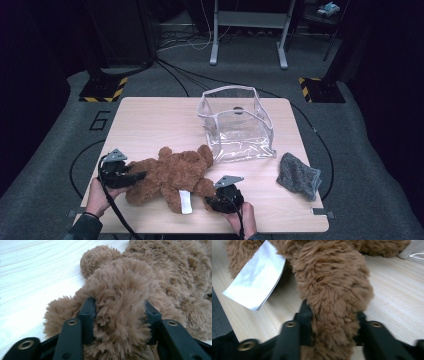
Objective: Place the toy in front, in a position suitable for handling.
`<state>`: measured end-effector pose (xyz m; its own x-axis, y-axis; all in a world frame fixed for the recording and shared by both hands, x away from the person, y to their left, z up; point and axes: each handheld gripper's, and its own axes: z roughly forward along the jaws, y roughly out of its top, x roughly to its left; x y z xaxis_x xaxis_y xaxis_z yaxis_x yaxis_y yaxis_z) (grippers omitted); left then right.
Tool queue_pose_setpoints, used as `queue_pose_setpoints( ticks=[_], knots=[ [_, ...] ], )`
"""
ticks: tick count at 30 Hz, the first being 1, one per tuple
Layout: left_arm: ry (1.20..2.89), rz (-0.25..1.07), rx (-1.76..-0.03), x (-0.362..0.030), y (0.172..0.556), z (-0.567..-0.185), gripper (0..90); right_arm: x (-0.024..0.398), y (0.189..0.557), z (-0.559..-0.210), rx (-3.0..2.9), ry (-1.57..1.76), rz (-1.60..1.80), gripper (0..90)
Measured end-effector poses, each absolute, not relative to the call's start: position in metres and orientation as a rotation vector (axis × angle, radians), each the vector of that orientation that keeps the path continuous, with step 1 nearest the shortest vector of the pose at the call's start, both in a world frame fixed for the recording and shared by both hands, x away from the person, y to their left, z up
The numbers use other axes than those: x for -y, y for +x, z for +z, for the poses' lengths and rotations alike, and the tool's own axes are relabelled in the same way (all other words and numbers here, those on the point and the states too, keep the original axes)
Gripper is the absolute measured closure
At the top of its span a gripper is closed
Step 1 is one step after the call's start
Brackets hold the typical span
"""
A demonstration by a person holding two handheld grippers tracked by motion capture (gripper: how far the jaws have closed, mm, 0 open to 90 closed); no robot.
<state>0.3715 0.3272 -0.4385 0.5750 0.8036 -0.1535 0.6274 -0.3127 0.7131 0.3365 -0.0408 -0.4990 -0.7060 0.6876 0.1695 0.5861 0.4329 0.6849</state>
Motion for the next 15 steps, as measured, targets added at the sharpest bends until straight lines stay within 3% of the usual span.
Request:
queue_pose_setpoints(
  ticks=[4, 9, 11, 15],
  knots=[
    [2.024, 0.324, -1.148, -0.322, 0.363, -0.423, 32.4, 0.052, 0.345, -0.492, -2.526, 1.153, 1.193, 35.0],
    [2.019, 0.362, -1.111, -0.304, 0.353, -0.405, 24.3, 0.055, 0.351, -0.48, -2.534, 1.137, 1.182, 25.9],
    [2.044, 0.36, -1.079, -0.296, 0.352, -0.404, 23.6, 0.052, 0.351, -0.479, -2.534, 1.132, 1.159, 27.4],
    [2.098, 0.382, -1.09, -0.288, 0.356, -0.417, 24.2, 0.046, 0.356, -0.486, -2.563, 1.115, 1.103, 46.9]
  ],
)
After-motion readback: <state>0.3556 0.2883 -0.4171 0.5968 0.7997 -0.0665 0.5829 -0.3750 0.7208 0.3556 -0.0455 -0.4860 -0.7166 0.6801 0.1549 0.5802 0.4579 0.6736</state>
